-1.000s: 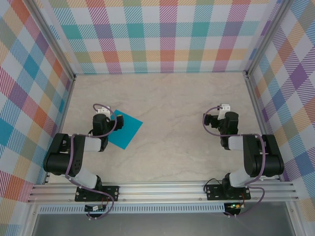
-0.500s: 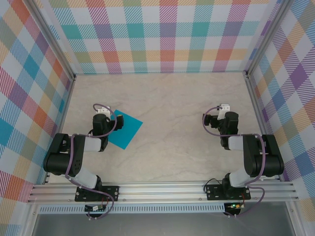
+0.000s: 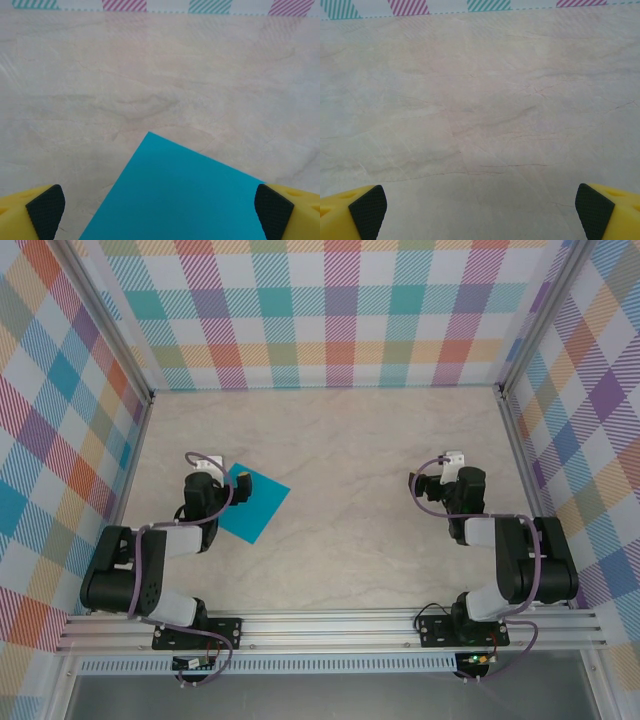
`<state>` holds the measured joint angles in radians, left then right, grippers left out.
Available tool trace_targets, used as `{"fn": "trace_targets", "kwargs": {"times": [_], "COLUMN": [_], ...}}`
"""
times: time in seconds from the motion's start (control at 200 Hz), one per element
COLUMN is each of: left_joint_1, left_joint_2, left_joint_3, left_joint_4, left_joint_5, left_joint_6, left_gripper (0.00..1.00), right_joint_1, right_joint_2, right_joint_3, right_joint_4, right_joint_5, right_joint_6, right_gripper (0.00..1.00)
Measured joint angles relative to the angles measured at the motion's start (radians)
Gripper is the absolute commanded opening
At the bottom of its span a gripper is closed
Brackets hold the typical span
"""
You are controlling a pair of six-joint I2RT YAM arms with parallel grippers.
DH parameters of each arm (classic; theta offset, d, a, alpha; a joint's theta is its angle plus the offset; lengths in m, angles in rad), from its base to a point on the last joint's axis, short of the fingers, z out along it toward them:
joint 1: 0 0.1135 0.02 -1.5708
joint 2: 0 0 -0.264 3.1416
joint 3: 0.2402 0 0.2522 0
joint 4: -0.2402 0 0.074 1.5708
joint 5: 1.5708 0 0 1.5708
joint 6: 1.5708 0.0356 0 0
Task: Fold a paper plane with a square sheet of paper (pick it up from the middle)
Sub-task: Move the square sheet of paper to the center of the table.
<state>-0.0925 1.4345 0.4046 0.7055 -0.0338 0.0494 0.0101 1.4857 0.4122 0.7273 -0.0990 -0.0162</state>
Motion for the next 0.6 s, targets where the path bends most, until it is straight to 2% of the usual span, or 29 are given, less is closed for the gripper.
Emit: {"fn": "trace_targets", "kwargs": {"times": [0.14,0.305,0.38,0.46,0.525,0.6], "left_joint_1": [0.0,0.002,0.002,0.002,0.004,0.006], "left_joint_2": [-0.125,-0.249,-0.303,-0.354,-0.377,-0.383], "left_joint_3": [0.018,0.123,0.169,0.223,0.265,0.296], "left_joint_4": [-0.108,-0.316,-0.393,-0.512,-0.609,-0.695], "left_joint_5": [0.0,0.02,0.006,-0.061,-0.105,-0.105], "left_joint_6": [-0.011,-0.055,-0.124,-0.267,-0.358,-0.421], "left_gripper": [1.0,1.0,1.0,1.0,1.0,1.0], "right_joint_1": [0.0,-0.002,-0.003,-0.003,-0.003,-0.004], "right_joint_2": [-0.091,-0.29,-0.371,-0.429,-0.457,-0.467], "right_joint_3": [0.049,0.1,0.143,0.188,0.214,0.232], "right_joint_4": [-0.158,-0.387,-0.52,-0.635,-0.713,-0.78], "right_joint_5": [-0.026,-0.076,-0.09,-0.099,-0.113,-0.139], "right_joint_6": [0.005,0.059,0.109,0.183,0.248,0.328], "right_gripper": [1.0,1.0,1.0,1.0,1.0,1.0]}}
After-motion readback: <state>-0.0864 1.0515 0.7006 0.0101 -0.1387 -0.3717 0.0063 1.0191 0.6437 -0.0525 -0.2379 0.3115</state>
